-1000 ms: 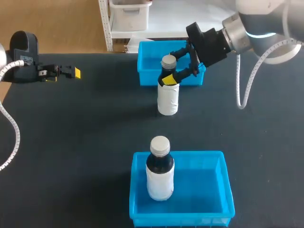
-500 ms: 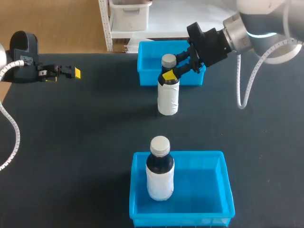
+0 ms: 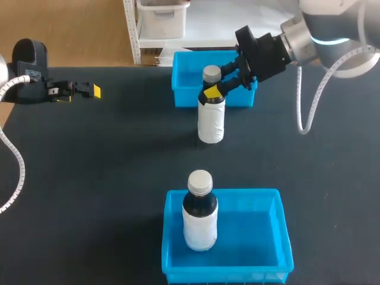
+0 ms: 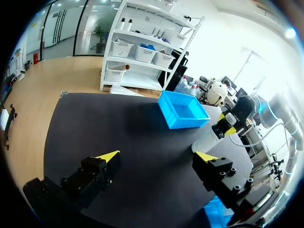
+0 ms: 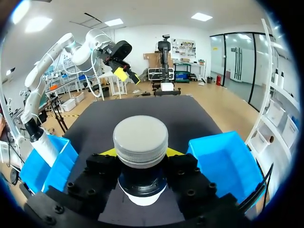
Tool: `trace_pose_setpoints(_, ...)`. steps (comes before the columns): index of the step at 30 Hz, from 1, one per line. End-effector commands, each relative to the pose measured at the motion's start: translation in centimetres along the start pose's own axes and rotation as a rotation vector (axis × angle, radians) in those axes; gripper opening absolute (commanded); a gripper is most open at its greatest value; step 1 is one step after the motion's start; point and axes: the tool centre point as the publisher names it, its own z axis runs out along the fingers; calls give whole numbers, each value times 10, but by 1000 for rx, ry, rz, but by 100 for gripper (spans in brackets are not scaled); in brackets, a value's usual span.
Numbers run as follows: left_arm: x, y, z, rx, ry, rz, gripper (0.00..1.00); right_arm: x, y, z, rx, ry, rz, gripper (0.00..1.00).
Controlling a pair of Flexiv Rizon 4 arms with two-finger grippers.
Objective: Pick up the bottle, and place it in the far bin if it is heavy, or in the near bin if it is light.
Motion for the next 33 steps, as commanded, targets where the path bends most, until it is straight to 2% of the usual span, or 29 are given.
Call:
trace_pose_setpoints(1,0,0,0,0,0,0,100,-17,4,-16,8,7,-8,0)
trace_pose_setpoints(11,0,0,0,0,0,0,100,-58,-1,-48,21,21,-51,0)
trace_pose_setpoints(26,0,0,0,0,0,0,100,-102,-28,-78,-15,40,-86,0)
trace_pose_setpoints(33,0,0,0,0,0,0,100,-118,-50,-89,-10,45,-116,0)
